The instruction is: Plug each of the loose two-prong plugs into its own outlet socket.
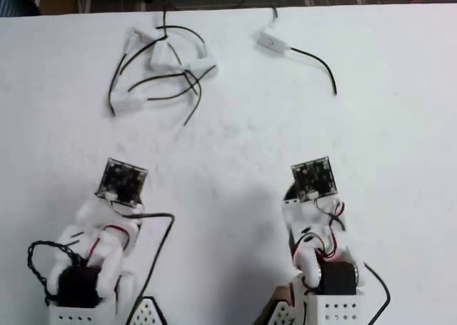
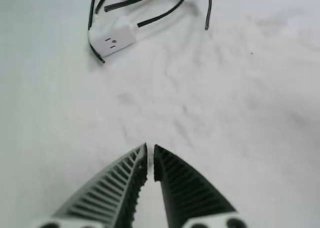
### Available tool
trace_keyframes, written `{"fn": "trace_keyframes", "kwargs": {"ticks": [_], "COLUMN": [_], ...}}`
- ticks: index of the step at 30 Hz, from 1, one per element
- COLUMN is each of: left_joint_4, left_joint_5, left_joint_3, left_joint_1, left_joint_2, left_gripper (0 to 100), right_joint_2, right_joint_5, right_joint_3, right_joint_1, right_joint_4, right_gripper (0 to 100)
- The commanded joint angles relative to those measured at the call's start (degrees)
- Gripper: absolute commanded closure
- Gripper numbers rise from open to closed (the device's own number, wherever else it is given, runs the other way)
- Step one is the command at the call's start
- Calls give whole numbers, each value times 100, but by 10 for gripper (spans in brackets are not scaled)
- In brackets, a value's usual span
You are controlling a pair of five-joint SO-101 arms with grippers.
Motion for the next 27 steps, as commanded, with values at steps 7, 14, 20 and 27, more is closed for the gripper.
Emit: {"fn": "trace_keyframes", "kwargs": {"ticks": [7,14,20,27], "left_joint_4": [264,141,-53,-26], "left_joint_5": [62,53,53,62], "left_joint_3": [624,1178,1556,1565], "left_joint_1": [-980,-1033,-1209,-1393], "left_joint_2": [-40,-40,-40,-31], "left_gripper": [976,976,976,976], "right_joint_2": [-31,-22,-22,-22], "right_joint_5": [-18,-18,-18,-18], "right_joint_3": [598,598,598,598], "right_joint_1": [488,488,497,479], "right_joint_4": [435,1279,1429,1429], "right_gripper": [980,978,980,980]}}
